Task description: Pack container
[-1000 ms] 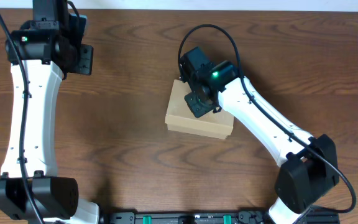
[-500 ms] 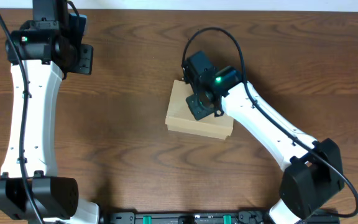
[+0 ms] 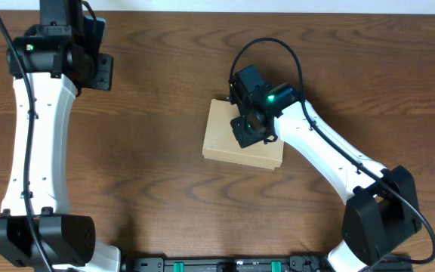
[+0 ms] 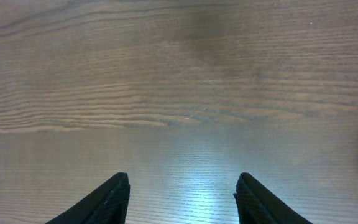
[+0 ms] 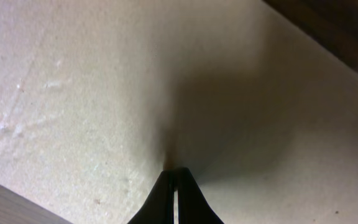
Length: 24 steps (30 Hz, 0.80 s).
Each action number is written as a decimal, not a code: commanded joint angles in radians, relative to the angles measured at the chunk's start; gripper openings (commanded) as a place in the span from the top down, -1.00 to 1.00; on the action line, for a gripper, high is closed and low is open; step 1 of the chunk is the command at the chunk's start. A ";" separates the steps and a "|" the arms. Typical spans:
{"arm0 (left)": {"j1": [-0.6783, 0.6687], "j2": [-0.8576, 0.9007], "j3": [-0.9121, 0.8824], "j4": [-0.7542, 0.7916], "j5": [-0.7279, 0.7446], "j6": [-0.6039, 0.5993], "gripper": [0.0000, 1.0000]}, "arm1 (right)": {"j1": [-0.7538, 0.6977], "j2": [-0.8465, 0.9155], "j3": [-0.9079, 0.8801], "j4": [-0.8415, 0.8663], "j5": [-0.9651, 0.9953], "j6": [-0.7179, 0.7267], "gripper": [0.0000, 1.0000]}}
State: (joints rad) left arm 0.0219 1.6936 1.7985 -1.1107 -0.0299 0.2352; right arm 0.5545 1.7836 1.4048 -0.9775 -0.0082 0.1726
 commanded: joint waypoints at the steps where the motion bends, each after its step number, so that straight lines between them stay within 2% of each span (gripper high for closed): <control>1: 0.005 -0.004 0.006 0.000 0.005 -0.011 -0.11 | -0.027 -0.015 -0.021 0.023 0.034 0.010 0.97; 2: 0.005 -0.004 0.006 0.000 0.005 -0.011 -0.10 | -0.034 -0.027 -0.021 0.044 0.034 0.008 0.97; 4: 0.005 -0.004 0.006 0.000 0.006 -0.011 -0.11 | -0.057 -0.065 -0.020 0.096 0.037 0.002 0.79; 6: 0.005 -0.004 0.006 0.000 0.021 -0.011 -0.11 | -0.089 -0.108 -0.015 0.138 0.037 0.001 0.10; 10: 0.005 -0.004 0.006 0.006 0.033 -0.011 -0.11 | -0.159 -0.217 -0.008 0.241 0.038 -0.095 -0.42; 14: 0.005 -0.010 0.006 0.044 0.039 -0.010 -0.16 | -0.241 -0.314 -0.008 0.347 0.037 -0.271 -0.96; 17: 0.006 -0.022 0.006 0.055 0.102 0.011 -0.24 | -0.332 -0.363 -0.008 0.338 0.033 -0.297 -0.98; 20: 0.007 -0.045 0.005 0.031 0.130 0.011 -0.28 | -0.437 -0.405 -0.008 0.254 0.026 -0.251 -0.80; 22: 0.014 -0.069 0.005 0.028 0.219 0.014 -0.34 | -0.497 -0.436 -0.008 0.201 0.026 -0.240 -0.67; 24: 0.021 -0.093 0.005 0.031 0.294 0.029 -0.36 | -0.525 -0.468 -0.008 0.171 0.035 -0.241 -0.62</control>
State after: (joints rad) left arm 0.0299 1.6630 1.7981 -1.0763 0.1291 0.2409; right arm 0.0639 1.3666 1.3937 -0.7860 0.0216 -0.0624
